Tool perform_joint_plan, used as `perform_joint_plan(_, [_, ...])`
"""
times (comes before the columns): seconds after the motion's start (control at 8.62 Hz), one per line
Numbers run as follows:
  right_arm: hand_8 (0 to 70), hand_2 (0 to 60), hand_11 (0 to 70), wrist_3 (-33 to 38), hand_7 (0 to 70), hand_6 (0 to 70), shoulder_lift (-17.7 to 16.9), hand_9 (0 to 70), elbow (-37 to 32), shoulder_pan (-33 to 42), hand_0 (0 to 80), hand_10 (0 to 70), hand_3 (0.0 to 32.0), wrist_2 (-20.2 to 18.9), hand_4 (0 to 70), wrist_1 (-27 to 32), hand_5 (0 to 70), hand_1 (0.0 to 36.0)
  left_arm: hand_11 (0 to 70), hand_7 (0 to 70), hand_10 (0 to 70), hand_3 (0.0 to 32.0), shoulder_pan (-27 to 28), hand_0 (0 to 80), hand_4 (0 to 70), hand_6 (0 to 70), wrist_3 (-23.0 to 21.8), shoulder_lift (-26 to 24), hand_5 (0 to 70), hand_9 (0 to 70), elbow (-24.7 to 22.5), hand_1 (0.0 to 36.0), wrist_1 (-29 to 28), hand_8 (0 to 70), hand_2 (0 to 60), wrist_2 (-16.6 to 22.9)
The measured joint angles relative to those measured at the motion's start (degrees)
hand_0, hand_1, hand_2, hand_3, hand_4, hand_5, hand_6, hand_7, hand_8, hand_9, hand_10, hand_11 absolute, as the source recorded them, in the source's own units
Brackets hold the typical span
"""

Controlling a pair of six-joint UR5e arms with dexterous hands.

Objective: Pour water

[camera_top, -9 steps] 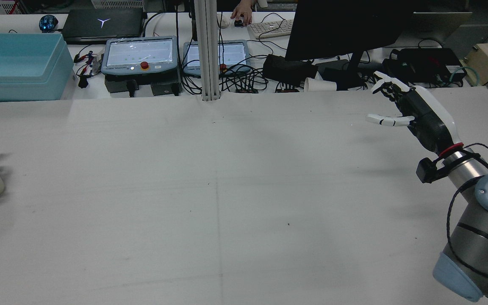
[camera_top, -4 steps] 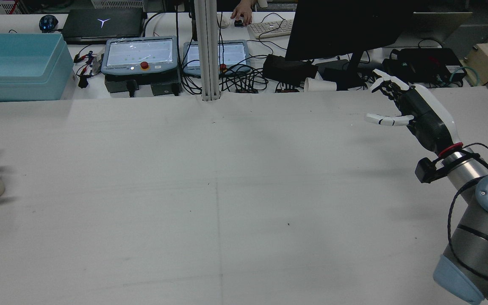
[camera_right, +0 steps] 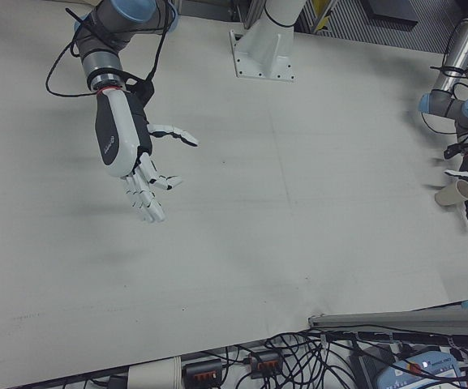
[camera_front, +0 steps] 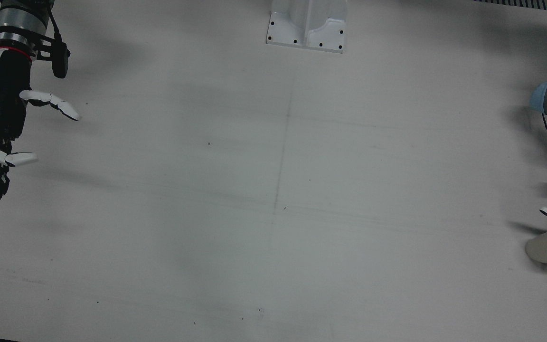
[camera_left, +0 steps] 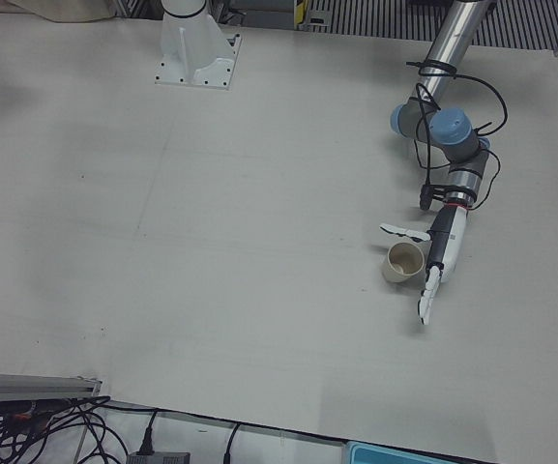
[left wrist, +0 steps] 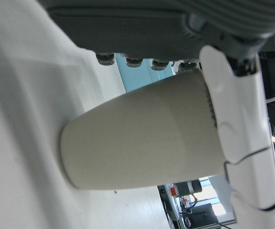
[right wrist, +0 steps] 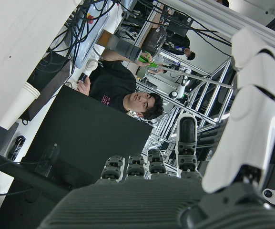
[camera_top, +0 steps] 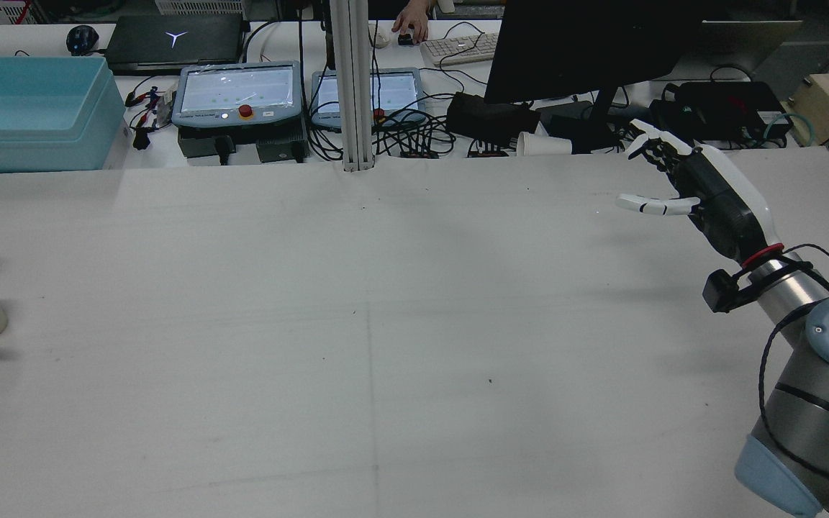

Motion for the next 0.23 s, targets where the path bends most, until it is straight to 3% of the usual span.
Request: perform_joint_plan(0.23, [5.0, 18.7, 8.8, 0.0, 12.8, 6.9, 0.2, 9.6, 0.6, 0.1, 49.7, 4.9, 0.0, 0.0, 11.2, -0.1, 52.2, 18.2, 2.9, 2.2, 0.4, 3.4, -1.4, 56.0, 8.8, 0.0, -0.4, 1.0, 1.0, 0.0, -1.6, 16.0, -0.3, 0.0, 0.0, 0.1])
